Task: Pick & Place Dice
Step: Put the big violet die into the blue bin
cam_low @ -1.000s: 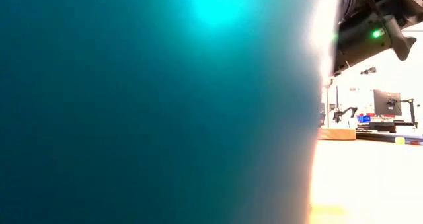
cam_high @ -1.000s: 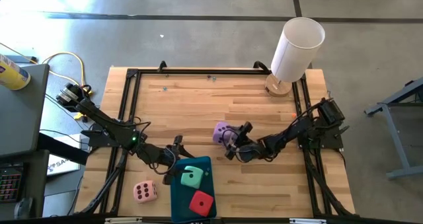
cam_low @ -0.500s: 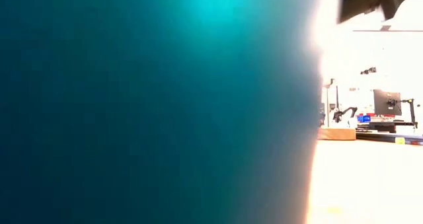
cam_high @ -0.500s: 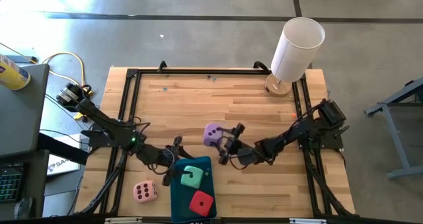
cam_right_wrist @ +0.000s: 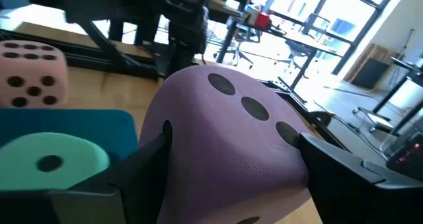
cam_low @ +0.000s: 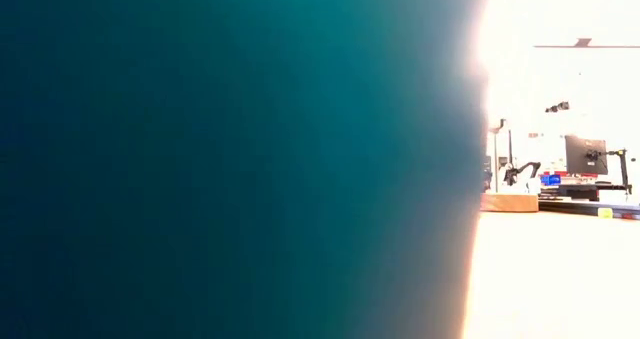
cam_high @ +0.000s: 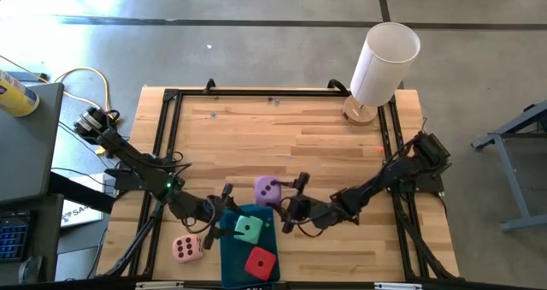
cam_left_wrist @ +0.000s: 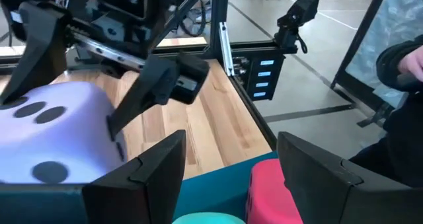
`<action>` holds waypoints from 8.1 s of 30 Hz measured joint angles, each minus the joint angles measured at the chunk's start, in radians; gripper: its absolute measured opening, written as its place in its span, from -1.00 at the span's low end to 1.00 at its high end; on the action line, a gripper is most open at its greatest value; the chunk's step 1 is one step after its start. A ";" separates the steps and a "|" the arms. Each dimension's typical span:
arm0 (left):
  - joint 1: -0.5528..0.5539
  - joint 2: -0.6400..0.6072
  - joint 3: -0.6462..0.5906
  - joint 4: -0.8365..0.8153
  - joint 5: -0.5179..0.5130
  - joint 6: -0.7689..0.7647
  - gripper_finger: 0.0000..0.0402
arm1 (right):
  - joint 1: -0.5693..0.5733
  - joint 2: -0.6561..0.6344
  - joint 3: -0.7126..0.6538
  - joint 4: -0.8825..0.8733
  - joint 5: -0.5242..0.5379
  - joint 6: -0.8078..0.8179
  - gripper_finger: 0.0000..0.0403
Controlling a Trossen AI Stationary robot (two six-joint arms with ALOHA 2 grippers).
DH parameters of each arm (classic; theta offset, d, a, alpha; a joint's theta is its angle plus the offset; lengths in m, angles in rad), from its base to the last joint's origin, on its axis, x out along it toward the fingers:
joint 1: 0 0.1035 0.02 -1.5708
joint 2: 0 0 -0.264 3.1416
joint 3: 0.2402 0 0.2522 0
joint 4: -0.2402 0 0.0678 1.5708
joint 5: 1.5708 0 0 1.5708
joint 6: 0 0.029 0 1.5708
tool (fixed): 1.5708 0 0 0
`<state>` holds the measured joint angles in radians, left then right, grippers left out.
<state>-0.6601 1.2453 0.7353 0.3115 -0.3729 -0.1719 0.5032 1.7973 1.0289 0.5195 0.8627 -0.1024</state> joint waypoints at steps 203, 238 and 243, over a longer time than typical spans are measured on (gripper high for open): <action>-0.193 0.031 0.002 -0.060 -0.215 -0.274 0.75 | 0.184 0.002 0.091 0.069 0.294 -0.424 0.84; -0.178 0.092 0.000 -0.230 0.070 -0.721 0.75 | 0.166 0.000 0.091 -0.063 0.294 -0.302 0.82; -0.173 0.093 0.000 -0.230 0.110 -0.727 0.75 | 0.163 0.000 0.091 -0.076 0.287 -0.286 0.82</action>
<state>-0.8330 1.3380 0.7357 0.0811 -0.2630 -0.8988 0.6666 1.7973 1.1202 0.4432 1.1493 -0.3887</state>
